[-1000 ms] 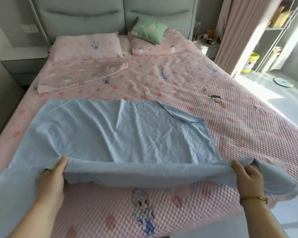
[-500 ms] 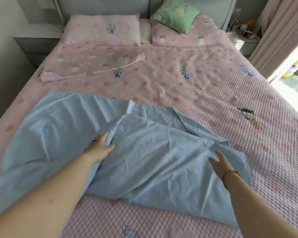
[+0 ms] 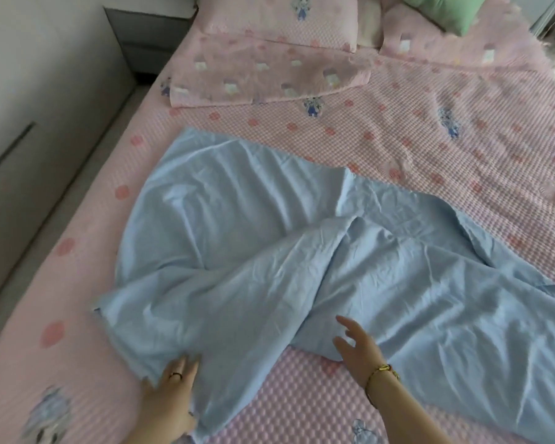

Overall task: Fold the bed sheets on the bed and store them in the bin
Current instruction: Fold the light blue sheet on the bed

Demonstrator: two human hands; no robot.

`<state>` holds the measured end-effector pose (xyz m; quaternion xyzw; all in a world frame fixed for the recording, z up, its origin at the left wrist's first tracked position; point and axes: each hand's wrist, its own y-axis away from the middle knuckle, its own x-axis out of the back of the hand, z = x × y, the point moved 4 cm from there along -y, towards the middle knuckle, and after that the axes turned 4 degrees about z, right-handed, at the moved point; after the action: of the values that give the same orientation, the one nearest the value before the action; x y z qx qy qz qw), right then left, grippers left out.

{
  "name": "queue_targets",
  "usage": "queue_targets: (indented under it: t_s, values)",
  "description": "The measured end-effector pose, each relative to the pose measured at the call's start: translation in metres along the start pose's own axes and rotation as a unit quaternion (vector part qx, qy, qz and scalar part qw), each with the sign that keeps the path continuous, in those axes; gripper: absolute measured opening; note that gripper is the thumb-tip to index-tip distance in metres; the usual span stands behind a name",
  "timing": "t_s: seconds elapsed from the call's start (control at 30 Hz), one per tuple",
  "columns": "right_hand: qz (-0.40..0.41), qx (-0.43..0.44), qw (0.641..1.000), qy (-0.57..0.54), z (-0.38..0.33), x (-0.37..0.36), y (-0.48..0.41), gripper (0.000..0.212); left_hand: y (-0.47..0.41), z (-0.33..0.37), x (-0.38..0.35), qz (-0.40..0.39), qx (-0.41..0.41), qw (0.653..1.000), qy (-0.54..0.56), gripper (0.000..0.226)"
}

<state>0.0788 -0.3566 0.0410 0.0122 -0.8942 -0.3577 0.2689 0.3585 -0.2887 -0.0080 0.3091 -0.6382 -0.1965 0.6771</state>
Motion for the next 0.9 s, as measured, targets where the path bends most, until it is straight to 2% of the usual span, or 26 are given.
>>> queue_targets:
  t_s: [0.03, 0.07, 0.1, 0.17, 0.2, 0.27, 0.33, 0.4, 0.47, 0.6, 0.67, 0.77, 0.83, 0.9]
  values:
    - [0.0, -0.006, 1.0, -0.01, -0.009, -0.022, 0.003, 0.042, -0.006, -0.01, -0.003, 0.019, -0.045, 0.999, 0.004, 0.112]
    - [0.001, -0.016, 1.0, -0.024, -0.017, -0.041, 0.007, 0.041, -0.013, -0.021, -0.007, 0.067, -0.108, 0.992, -0.007, 0.099]
    - [0.002, -0.026, 0.999, -0.041, -0.025, -0.061, 0.01, 0.04, -0.02, -0.033, -0.013, 0.104, -0.152, 0.983, -0.014, 0.077]
    - [0.011, -0.037, 0.996, -0.075, -0.035, -0.098, 0.018, 0.036, -0.026, -0.056, -0.008, 0.153, -0.186, 0.969, -0.051, 0.034]
    - [0.025, -0.041, 0.995, -0.085, -0.037, -0.113, 0.024, 0.033, -0.03, -0.064, -0.004, 0.167, -0.197, 0.964, -0.066, 0.024]
    - [0.076, -0.057, 0.99, -0.101, -0.032, -0.137, 0.034, 0.032, -0.036, -0.079, 0.007, 0.168, -0.219, 0.96, -0.056, 0.019]
    - [0.118, -0.115, 0.976, -0.143, -0.018, -0.155, 0.045, 0.041, -0.046, -0.095, 0.006, 0.159, -0.22, 0.962, -0.003, 0.026]
    - [0.108, -0.203, 0.954, -0.192, -0.003, -0.178, 0.054, 0.047, -0.051, -0.112, 0.006, 0.173, -0.212, 0.961, 0.051, 0.044]
    - [0.097, -0.261, 0.933, -0.226, 0.009, -0.2, 0.055, 0.044, -0.05, -0.125, 0.007, 0.149, -0.205, 0.964, 0.079, 0.059]
    - [0.079, -0.298, 0.914, -0.265, 0.004, -0.218, 0.048, 0.038, -0.052, -0.14, 0.003, 0.122, -0.194, 0.968, 0.099, 0.068]
    - [0.033, -0.297, 0.908, -0.294, -0.012, -0.22, 0.048, 0.028, -0.055, -0.148, 0.009, 0.14, -0.192, 0.965, 0.113, 0.076]
    - [-0.018, -0.239, 0.894, -0.378, -0.057, -0.205, 0.046, 0.019, -0.075, -0.165, 0.025, 0.182, -0.202, 0.959, 0.083, 0.104]
    - [-0.042, -0.194, 0.883, -0.426, -0.089, -0.185, 0.041, 0.027, -0.089, -0.176, 0.047, 0.225, -0.183, 0.955, 0.068, 0.117]
    - [-0.054, -0.154, 0.88, -0.447, -0.119, -0.166, 0.036, 0.045, -0.102, -0.18, 0.067, 0.245, -0.166, 0.954, 0.046, 0.125]
